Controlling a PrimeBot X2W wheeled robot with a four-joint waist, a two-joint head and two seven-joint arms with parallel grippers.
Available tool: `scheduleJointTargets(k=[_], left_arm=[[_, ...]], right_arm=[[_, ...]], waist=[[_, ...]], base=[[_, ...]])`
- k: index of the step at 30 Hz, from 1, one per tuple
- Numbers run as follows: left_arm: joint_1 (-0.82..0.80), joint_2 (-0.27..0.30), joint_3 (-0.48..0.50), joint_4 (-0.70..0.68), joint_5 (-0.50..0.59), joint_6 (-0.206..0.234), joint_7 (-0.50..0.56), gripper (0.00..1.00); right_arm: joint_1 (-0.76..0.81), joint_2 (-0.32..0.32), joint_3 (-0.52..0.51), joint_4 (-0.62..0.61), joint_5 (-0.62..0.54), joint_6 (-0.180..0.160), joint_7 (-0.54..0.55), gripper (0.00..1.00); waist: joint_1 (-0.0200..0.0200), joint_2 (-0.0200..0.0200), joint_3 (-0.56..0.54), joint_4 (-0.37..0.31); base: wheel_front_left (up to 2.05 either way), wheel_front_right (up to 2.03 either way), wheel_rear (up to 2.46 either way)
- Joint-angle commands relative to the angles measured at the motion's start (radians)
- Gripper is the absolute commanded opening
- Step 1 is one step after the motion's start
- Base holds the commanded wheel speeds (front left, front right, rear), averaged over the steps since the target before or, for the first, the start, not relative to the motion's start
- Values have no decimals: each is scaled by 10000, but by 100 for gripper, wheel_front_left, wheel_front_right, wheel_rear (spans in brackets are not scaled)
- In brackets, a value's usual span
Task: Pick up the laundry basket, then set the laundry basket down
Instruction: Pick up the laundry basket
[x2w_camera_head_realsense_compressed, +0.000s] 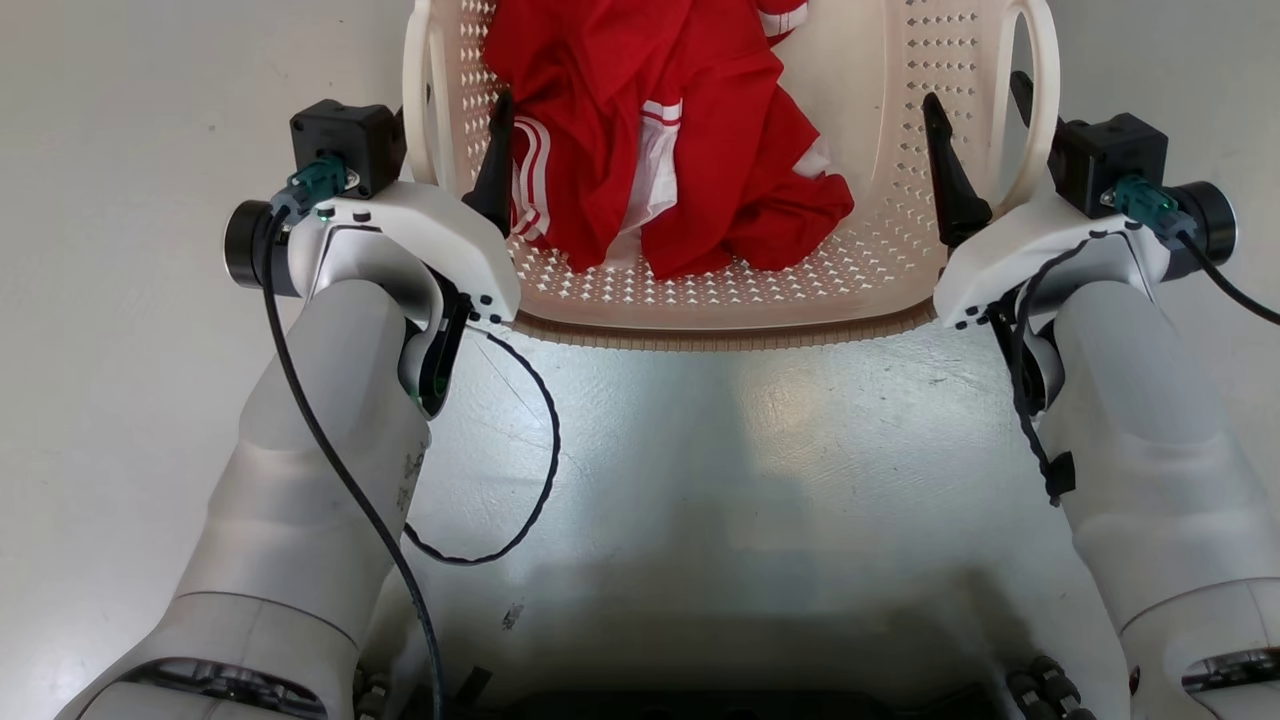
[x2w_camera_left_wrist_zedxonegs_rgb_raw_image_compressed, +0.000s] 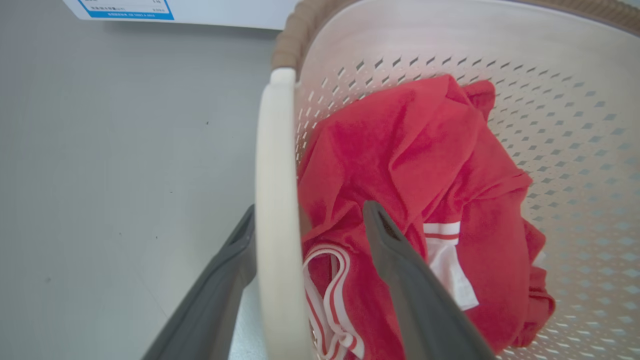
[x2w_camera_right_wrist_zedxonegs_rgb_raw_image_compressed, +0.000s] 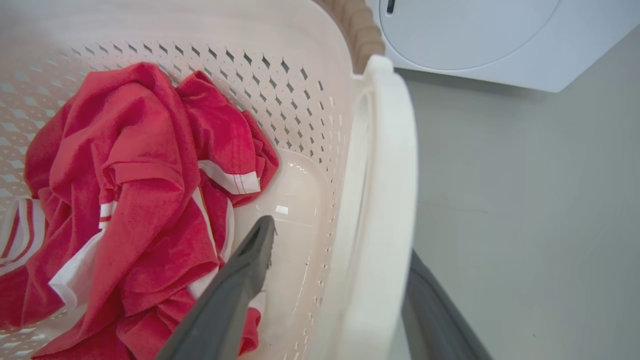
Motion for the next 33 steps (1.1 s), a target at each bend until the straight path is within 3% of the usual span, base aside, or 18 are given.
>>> scheduleJointTargets(k=[1,28,29,30,33], left_arm=[[112,236,106,-28,-37,132,-53,100],[198,236,80,202,93,143,-53,100],[198,236,65,234,60,87,-53,82],[184,236,39,254,47,30,-53,0],[140,236,-65,232,102,-55,-53,0]], right_arm=[[254,209,211,-47,83,62,-93,100],[365,210,178,204,112,62,-94,98],[362,210,204,311,181,62,-94,0],[354,210,197,453,232,62,-94,0],[231,210,114,889,335,62,-94,0]], waist=[[-1,0,-16,18],[-1,0,-133,0],[-1,0,-131,5],[-1,0,-125,4],[-1,0,-112,22]], base=[[0,0,0],[0,0,0],[0,0,0],[0,0,0],[0,0,0]])
